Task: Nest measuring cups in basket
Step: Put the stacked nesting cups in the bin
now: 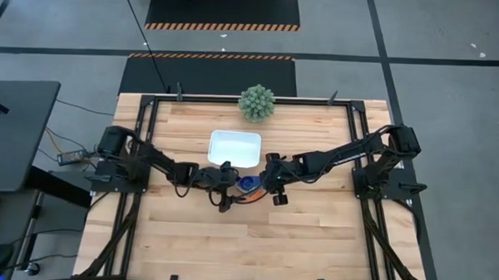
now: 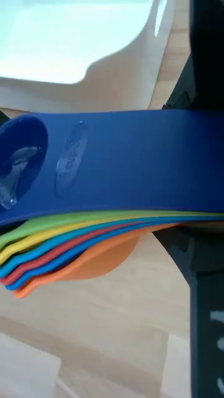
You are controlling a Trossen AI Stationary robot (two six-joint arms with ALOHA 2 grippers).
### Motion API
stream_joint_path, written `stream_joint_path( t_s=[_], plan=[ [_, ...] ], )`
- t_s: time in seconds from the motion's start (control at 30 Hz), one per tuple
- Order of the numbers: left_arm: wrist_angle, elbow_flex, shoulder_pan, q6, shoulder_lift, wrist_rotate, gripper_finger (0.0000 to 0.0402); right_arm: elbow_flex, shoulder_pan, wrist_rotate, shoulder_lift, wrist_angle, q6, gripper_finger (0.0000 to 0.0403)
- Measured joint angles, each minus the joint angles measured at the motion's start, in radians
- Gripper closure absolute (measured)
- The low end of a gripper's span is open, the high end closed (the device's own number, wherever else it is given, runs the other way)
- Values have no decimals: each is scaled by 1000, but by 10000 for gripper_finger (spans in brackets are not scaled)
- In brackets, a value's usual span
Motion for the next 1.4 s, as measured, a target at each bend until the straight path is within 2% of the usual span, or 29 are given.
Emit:
stream_joint_path(
  t_s=[0.37, 0.7, 1.17, 1.4],
  plan=[
    [-76, 0, 15, 37, -51, 3, 65, 0, 0, 22, 0, 44, -30, 245],
    [-243, 0, 29, 66, -191, -14, 65, 50, -11, 47, -1, 27, -68, 245],
    [-432, 0, 97, 126, -358, -23, 65, 110, -86, 31, 0, 36, -148, 245],
    [-485, 0, 152, 168, -402, -21, 65, 126, -135, 17, 1, 52, -180, 245]
  ],
)
